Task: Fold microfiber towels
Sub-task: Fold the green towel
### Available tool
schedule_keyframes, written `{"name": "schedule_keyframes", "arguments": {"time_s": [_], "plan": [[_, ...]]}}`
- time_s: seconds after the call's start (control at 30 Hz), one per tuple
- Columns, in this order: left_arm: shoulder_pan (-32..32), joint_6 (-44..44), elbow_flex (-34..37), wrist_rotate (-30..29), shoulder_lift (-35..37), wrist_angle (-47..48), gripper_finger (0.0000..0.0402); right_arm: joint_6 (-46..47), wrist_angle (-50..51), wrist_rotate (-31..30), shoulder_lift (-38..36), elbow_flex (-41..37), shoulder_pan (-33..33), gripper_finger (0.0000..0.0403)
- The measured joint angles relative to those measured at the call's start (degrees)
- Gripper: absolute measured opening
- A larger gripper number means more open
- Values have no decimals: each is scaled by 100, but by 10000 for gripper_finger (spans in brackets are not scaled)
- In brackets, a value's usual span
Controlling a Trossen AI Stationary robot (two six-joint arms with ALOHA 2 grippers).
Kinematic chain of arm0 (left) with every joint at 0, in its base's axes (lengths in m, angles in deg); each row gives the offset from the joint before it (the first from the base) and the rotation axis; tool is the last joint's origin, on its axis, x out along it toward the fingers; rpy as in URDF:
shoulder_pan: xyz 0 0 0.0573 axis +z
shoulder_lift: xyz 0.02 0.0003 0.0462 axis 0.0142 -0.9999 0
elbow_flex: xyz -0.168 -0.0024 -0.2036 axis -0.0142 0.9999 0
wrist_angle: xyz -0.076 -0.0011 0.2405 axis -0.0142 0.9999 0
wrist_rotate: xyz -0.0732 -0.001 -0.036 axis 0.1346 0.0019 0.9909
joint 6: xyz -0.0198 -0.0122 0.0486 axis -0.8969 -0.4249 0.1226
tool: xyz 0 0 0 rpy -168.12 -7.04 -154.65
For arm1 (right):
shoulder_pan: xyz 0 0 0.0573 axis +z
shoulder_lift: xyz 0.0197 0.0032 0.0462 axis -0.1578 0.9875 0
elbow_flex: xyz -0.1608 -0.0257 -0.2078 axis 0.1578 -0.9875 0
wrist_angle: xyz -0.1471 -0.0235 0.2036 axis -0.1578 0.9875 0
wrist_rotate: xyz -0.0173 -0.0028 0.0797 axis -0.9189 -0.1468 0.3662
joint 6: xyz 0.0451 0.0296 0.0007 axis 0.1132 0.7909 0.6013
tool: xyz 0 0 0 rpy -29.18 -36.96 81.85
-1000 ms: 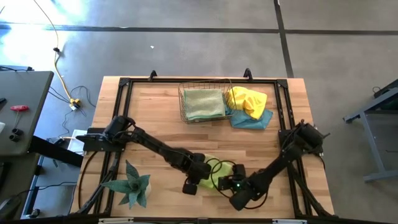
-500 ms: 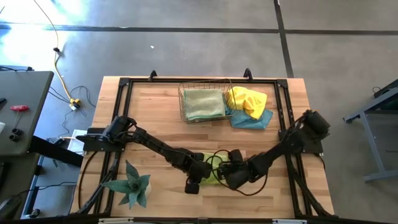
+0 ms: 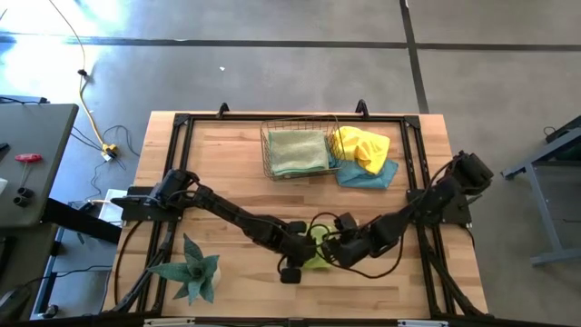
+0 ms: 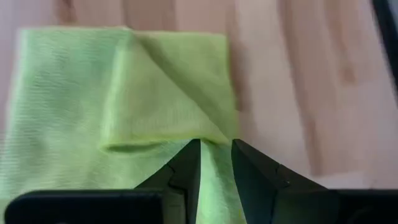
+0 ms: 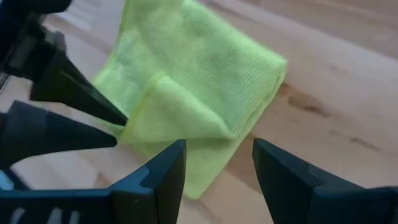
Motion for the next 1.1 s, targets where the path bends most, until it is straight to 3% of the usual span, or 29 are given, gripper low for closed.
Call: {"name": "schedule_keyframes", "arguments": {"time_s": [0.13,0.2,0.47,0.57,0.63,0.77,0.93,1.1], "plan": [[62,58,-2,-645,-20,106,81,-2,113,-86,1,0,-85,179],[102,223,-2,-692,-20,-6,81,-9,189,-141,1,6,-115,179],[91,317,-2,1048,-49,-655,81,-68,878,-135,4,9,-294,179],[-16,339,-2,1411,-49,-601,81,-59,938,-138,4,10,-358,179],[-76,325,-2,1267,-49,-475,81,-48,779,-261,4,10,-407,179],[-68,176,-2,404,-30,-109,81,-150,128,-478,73,31,-498,179],[-48,222,3,-432,164,917,81,-663,-718,-541,432,13,-519,179],[-88,825,76,-536,175,1329,80,-1696,-1505,-450,825,0,-520,179]]}}
